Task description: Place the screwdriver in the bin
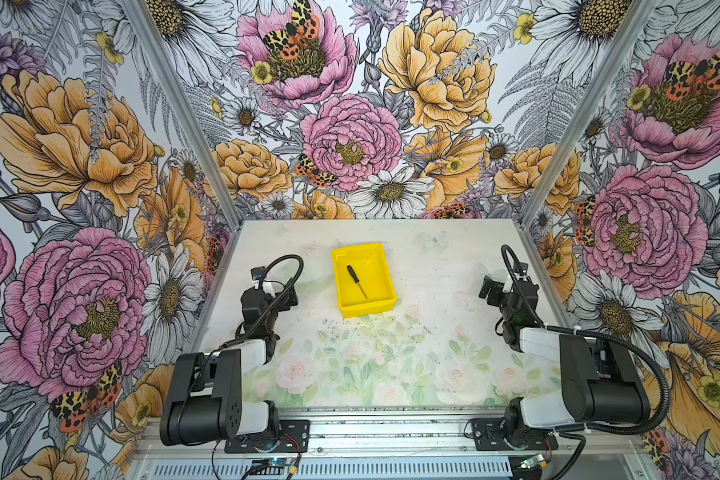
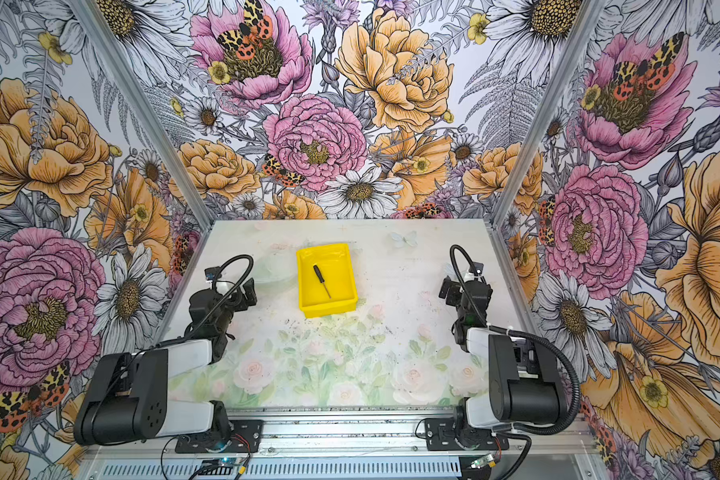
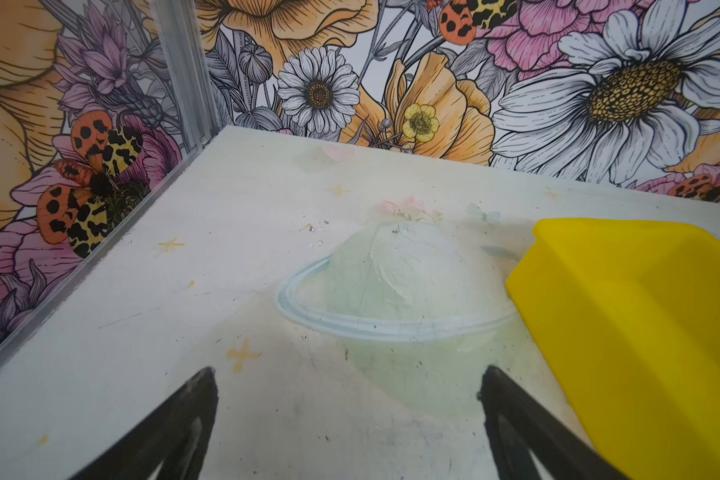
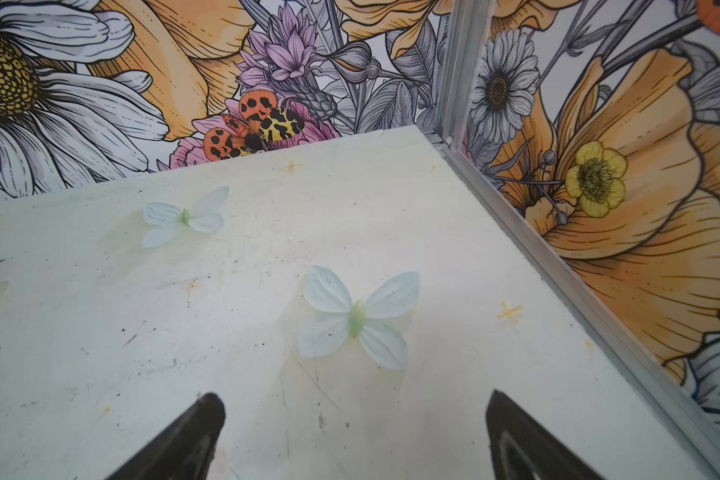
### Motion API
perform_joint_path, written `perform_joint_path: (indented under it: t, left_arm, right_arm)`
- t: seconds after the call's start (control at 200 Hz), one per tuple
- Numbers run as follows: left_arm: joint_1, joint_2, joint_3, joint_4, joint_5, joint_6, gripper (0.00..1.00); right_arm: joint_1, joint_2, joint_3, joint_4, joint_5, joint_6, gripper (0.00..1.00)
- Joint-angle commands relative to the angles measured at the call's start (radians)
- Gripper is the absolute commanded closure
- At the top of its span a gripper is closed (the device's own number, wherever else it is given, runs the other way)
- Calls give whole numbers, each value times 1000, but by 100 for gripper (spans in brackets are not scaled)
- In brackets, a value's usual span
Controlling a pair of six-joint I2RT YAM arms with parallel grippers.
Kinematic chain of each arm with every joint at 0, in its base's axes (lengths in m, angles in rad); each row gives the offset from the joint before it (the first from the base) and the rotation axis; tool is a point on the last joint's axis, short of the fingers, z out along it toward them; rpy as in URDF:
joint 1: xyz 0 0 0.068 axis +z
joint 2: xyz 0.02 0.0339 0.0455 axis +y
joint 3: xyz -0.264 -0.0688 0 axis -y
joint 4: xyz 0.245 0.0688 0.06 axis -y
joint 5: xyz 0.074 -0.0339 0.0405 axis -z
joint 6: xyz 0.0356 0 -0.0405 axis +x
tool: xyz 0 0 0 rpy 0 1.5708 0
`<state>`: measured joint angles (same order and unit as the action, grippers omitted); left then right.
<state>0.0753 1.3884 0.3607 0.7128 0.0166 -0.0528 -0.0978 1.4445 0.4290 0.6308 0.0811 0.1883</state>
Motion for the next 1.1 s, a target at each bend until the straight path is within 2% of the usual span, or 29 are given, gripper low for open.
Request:
perform_joint_path:
  t: [0.0, 0.18, 0.345, 0.51, 1.096]
  left_arm:
    - [6, 64, 25, 122, 33, 17, 1]
    - [-28, 139, 48, 140, 5, 51, 1]
    - [-35, 157, 29, 195, 4, 56, 1]
    - [-55, 157, 23, 203, -51, 62, 1]
    - [-57, 158, 23, 205, -56, 63, 1]
  right_arm:
    - [-6, 7, 20, 54, -51, -21, 1]
    - [8, 44, -3, 135, -142, -73, 1]
    - [32, 92, -27, 221, -91, -88, 1]
    - [62, 94, -19, 202, -34, -104, 1]
    - [63, 89, -27, 211, -35, -103, 1]
